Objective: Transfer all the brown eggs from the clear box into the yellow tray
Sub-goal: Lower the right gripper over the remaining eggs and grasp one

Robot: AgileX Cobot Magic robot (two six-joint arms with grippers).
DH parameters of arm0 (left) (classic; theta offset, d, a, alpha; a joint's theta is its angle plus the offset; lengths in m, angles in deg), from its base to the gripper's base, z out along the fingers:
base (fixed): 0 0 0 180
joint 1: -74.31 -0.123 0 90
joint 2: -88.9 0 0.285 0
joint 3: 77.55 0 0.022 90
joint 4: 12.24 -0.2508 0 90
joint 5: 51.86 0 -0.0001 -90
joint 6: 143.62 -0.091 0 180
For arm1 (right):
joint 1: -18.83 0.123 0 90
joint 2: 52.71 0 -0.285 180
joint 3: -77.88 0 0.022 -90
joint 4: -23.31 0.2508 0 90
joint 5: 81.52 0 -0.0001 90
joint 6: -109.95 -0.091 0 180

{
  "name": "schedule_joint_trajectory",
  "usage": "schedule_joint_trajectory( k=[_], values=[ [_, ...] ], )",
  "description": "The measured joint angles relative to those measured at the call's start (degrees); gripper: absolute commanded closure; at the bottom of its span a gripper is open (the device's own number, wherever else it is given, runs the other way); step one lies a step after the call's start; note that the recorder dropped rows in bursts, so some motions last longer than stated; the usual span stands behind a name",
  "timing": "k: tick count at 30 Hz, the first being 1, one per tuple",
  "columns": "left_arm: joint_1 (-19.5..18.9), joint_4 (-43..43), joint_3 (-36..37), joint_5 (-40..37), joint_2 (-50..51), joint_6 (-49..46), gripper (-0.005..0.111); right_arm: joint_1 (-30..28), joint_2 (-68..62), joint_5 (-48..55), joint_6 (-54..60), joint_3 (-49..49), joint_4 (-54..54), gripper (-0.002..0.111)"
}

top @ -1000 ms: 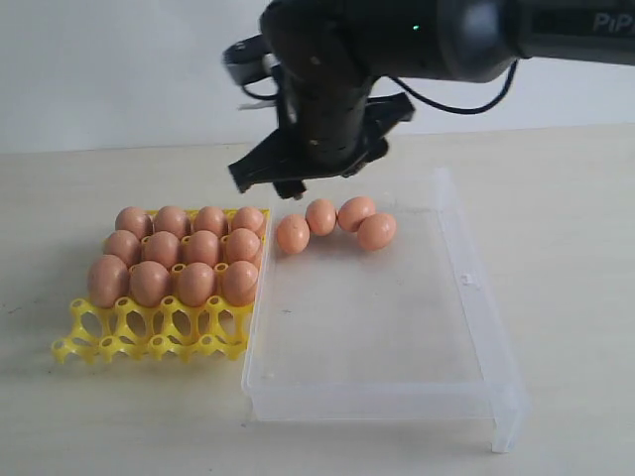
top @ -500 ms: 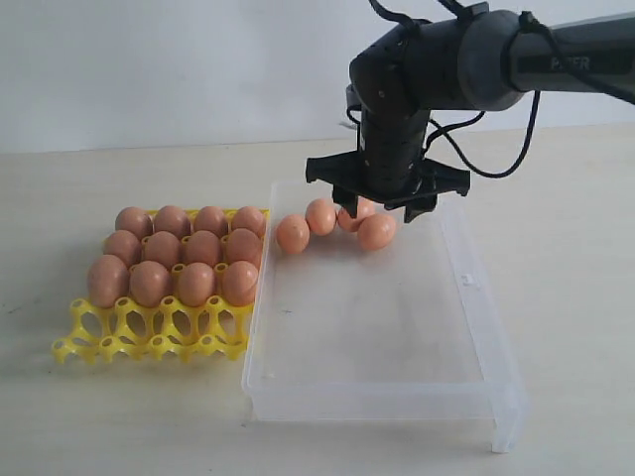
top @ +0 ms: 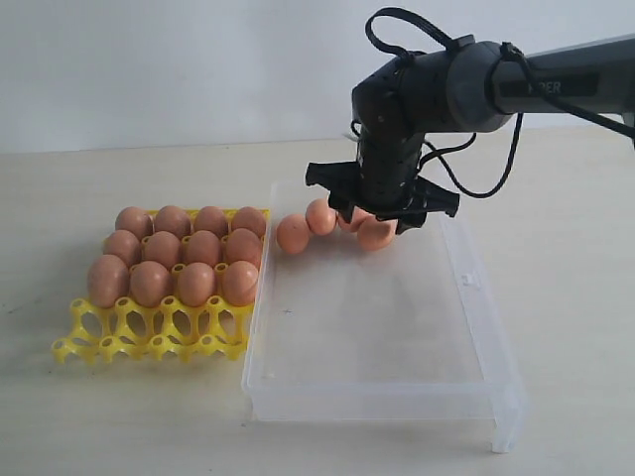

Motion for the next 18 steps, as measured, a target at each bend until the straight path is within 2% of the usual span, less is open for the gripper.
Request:
schedule_joint_trajectory(
  k=[8,18],
  values=[
    [0.00,0.00,0.00,0.00,0.00,0.00,0.107,-1.60,-0.08,-1.05,-7.63,0.00,-4.13,0.046],
    [0.00,0.00,0.00,0.00,0.00,0.00,0.107,-2.26,-1.82,-5.37,-8.62,0.00,-2.41,0.051]
  ],
)
